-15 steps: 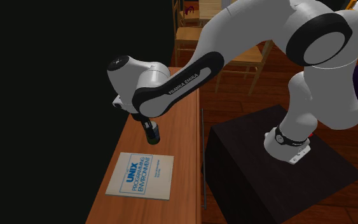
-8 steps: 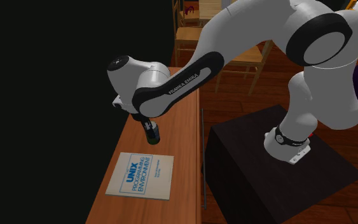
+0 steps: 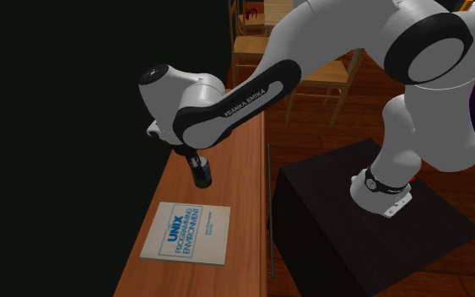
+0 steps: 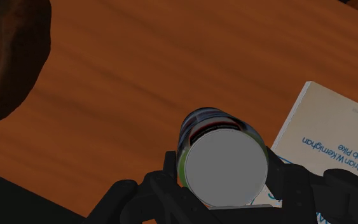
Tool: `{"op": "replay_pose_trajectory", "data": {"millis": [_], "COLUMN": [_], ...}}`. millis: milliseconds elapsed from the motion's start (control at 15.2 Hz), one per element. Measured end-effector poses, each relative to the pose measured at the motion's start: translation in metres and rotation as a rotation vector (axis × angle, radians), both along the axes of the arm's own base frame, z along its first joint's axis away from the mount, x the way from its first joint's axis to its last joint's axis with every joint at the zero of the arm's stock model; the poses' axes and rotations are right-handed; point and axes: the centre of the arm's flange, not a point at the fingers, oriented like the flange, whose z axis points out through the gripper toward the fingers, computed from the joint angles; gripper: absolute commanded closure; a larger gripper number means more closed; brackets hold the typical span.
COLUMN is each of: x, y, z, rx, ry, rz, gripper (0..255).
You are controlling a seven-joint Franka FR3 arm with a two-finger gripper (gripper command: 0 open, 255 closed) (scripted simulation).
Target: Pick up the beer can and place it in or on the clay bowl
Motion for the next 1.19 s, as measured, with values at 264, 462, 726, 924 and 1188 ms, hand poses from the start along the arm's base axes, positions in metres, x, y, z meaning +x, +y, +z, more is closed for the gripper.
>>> {"op": "replay_pose_trajectory", "data": {"millis": [264, 462, 726, 924, 1188], "x": [0.001, -0.001, -0.001, 0.000, -0.001], "y": [0.000, 0.001, 0.001, 0.000, 0.000], "z": [0.021, 0.037, 0.058, 0.073, 0.095], "rx": [0.000, 0.000, 0.000, 0.000, 0.000], "ry": [0.000, 0.000, 0.000, 0.000, 0.000], "rz": [0.000, 0.000, 0.000, 0.000, 0.000], "gripper": [255, 255, 255, 255, 255]}}
